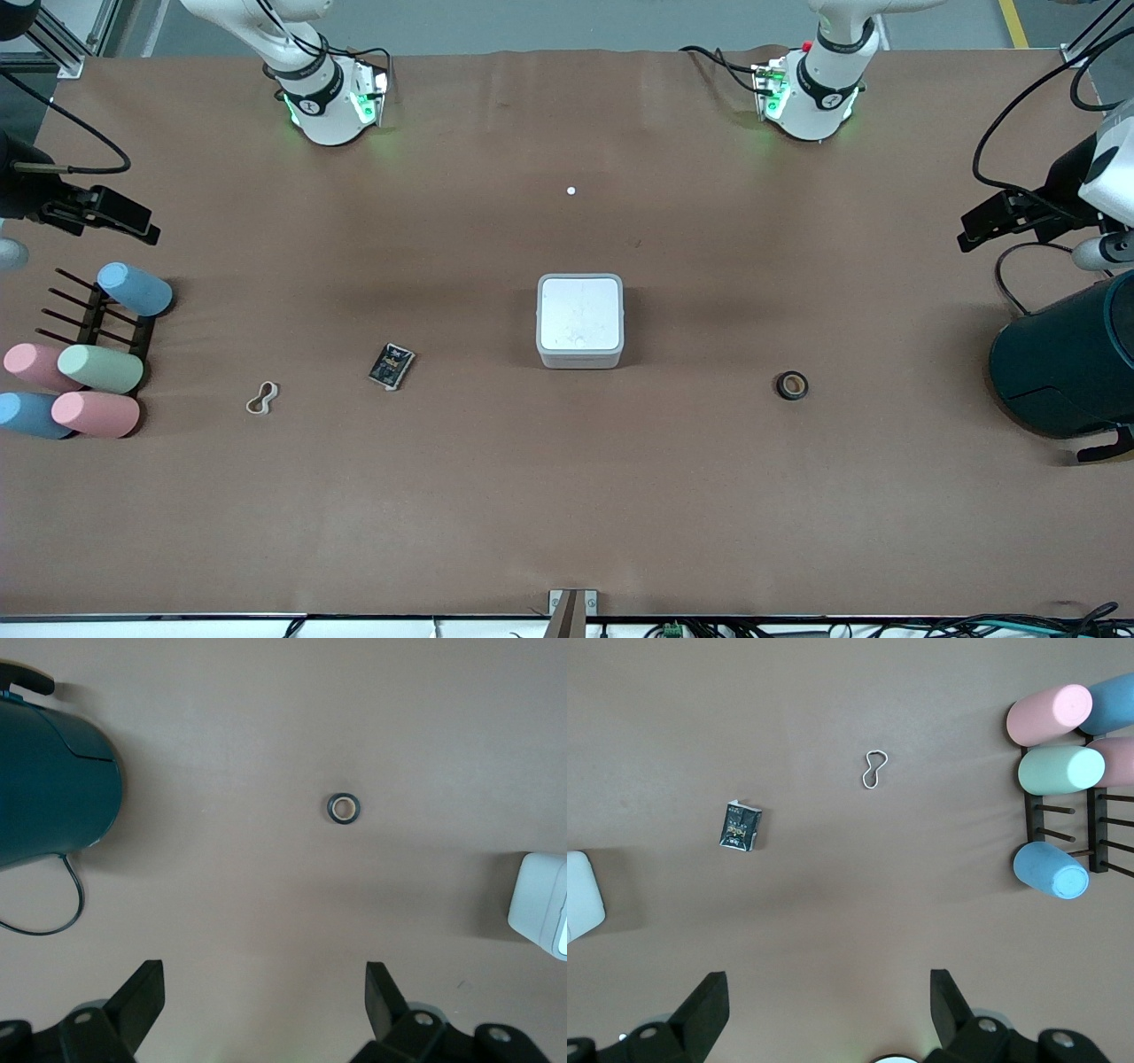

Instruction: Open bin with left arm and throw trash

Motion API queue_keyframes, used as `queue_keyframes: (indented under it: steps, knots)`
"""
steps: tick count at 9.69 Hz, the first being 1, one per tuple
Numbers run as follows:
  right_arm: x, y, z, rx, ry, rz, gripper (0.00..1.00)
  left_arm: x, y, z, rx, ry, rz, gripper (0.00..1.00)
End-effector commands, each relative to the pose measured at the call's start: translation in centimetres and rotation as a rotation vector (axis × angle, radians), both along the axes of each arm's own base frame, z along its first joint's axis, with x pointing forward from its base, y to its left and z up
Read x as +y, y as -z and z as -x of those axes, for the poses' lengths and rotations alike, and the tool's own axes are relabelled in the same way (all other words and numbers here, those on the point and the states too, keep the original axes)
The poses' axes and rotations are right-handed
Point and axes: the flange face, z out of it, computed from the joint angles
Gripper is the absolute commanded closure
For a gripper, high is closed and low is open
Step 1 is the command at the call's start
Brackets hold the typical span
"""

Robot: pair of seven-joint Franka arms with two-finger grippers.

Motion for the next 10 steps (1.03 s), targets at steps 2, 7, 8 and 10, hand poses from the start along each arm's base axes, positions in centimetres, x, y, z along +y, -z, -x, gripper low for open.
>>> queue_keyframes:
  steps: [2, 7, 8, 10]
  knots:
    - [0.1, 1.1, -0.2, 0.027, 0.007, -0.010, 0.00, -0.5, 0.0, -0.8, 0.009, 0.003, 0.002, 0.00]
    - [6.3, 15.2, -2.2, 0.097, -0.041, -0.049, 0.00, -20.4, 10.6, -1.3, 0.187, 0.328, 0.028, 0.77]
    - [7.7, 21.0, -1.0, 0.100, -0.050, -0.043, 0.00, -25.9, 14.5, -2.7, 0.171, 0.399, 0.058, 0.84]
    - [9.0, 27.8, 0.1, 0.061, 0.030, -0.041, 0.00, -35.3, 20.2, -2.5, 0.104, 0.385, 0.105, 0.97]
